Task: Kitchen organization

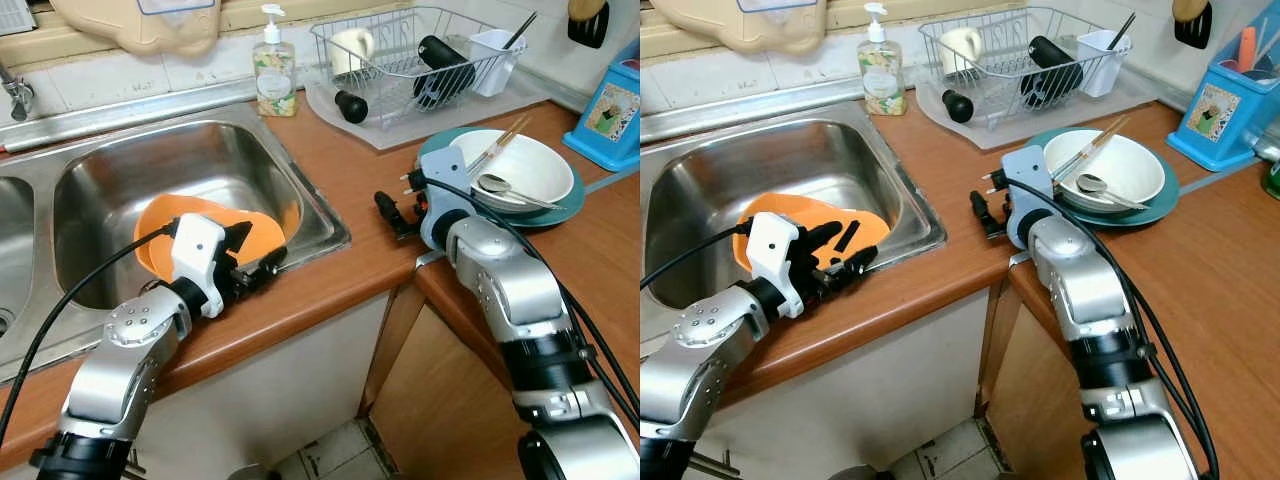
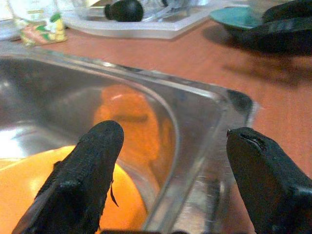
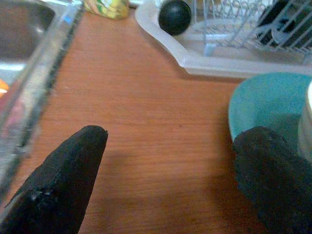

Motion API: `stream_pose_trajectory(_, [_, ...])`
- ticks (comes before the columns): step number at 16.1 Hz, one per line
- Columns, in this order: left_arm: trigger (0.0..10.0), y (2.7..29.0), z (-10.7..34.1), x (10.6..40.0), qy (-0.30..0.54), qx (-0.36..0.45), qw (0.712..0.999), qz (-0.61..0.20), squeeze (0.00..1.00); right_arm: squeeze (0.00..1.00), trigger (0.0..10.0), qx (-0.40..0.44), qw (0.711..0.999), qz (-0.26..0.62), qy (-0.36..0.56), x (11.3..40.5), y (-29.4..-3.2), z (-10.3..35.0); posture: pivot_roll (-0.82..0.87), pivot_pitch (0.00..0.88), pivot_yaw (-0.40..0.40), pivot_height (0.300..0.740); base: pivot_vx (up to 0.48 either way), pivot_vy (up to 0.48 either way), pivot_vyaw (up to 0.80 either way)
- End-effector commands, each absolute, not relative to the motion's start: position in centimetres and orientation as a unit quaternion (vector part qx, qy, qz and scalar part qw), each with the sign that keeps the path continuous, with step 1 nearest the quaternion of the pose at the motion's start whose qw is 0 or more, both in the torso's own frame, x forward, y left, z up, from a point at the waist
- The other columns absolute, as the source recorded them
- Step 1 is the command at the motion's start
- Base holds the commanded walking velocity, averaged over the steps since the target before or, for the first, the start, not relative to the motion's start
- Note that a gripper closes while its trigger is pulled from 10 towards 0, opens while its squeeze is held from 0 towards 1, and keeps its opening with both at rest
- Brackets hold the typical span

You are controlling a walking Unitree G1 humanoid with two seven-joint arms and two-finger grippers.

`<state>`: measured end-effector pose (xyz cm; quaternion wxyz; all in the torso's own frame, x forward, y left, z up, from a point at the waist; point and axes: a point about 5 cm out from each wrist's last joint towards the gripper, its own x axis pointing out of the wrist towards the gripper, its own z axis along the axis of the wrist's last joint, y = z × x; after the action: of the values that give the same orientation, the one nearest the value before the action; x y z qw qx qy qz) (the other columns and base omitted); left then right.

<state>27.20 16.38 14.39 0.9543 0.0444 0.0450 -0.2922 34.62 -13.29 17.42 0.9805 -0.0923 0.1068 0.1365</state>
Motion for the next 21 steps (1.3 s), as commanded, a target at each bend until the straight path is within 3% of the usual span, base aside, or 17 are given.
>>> stream_pose_trajectory(1, [10.0, 16.2, 14.5, 26.9, 0.048, 0.046, 0.948, -0.310, 0.00, 0.00, 10.0, -0.094, 0.982, 0.131, 0.097, 35.1, -13.4, 17.9, -0.12, 0.000, 0.043, 0.740, 0.000, 0.000, 0.00])
stream_pose_trajectory(7, [10.0, 15.5, 14.7, 26.1, 0.049, 0.043, 0.934, -0.352, 0.00, 0.00, 10.0, -0.106, 0.985, 0.092, 0.099, 36.7, -15.0, 18.4, -0.12, 0.000, 0.040, 0.740, 0.000, 0.000, 0.00])
stream_pose_trajectory(10, [10.0, 15.5, 14.6, 26.0, 0.053, 0.045, 0.934, -0.351, 0.00, 0.00, 10.0, -0.087, 0.978, 0.094, 0.162, 37.2, -15.6, 17.6, -0.12, 0.000, 0.030, 0.740, 0.000, 0.000, 0.00])
stream_pose_trajectory(21, [10.0, 15.6, 14.7, 26.1, 0.053, 0.053, 0.933, -0.352, 0.00, 0.00, 10.0, -0.043, 0.961, 0.169, 0.216, 37.2, -13.9, 17.2, -0.11, 0.000, 0.024, 0.740, 0.000, 0.000, 0.00])
